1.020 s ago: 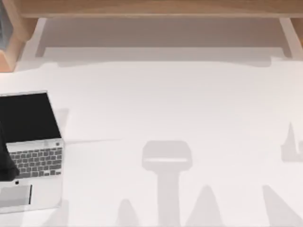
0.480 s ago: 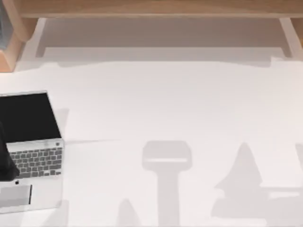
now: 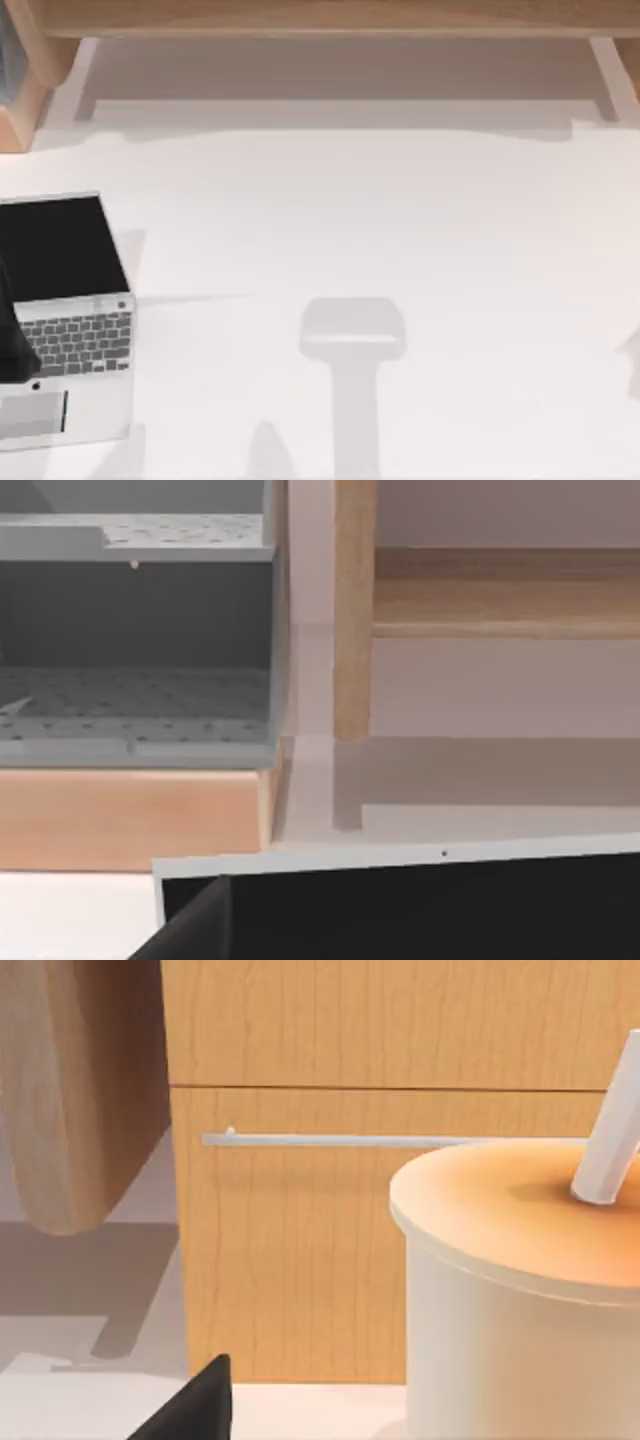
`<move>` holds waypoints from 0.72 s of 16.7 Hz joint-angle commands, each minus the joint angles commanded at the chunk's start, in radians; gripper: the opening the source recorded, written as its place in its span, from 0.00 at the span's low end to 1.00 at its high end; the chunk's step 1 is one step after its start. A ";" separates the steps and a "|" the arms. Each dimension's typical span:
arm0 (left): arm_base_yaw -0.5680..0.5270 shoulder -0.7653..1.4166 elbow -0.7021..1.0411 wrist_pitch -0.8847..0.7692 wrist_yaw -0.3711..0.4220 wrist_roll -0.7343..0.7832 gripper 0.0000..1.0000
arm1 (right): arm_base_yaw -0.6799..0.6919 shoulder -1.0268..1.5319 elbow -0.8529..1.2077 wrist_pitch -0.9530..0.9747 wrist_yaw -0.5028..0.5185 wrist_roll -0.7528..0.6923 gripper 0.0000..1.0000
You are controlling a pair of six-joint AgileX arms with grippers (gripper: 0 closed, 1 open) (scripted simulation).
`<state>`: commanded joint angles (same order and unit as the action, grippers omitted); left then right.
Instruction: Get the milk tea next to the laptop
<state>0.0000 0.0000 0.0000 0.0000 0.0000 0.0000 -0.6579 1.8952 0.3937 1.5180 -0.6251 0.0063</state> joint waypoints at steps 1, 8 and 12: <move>0.000 0.000 0.000 0.000 0.000 0.000 1.00 | -0.020 0.058 0.011 0.045 -0.018 0.000 1.00; 0.000 0.000 0.000 0.000 0.000 0.000 1.00 | -0.076 0.213 0.040 0.167 -0.068 0.001 1.00; 0.000 0.000 0.000 0.000 0.000 0.000 1.00 | -0.069 0.211 0.040 0.162 -0.064 0.001 1.00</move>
<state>0.0000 0.0000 0.0000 0.0000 0.0000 0.0000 -0.7273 2.1065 0.4337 1.6799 -0.6895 0.0071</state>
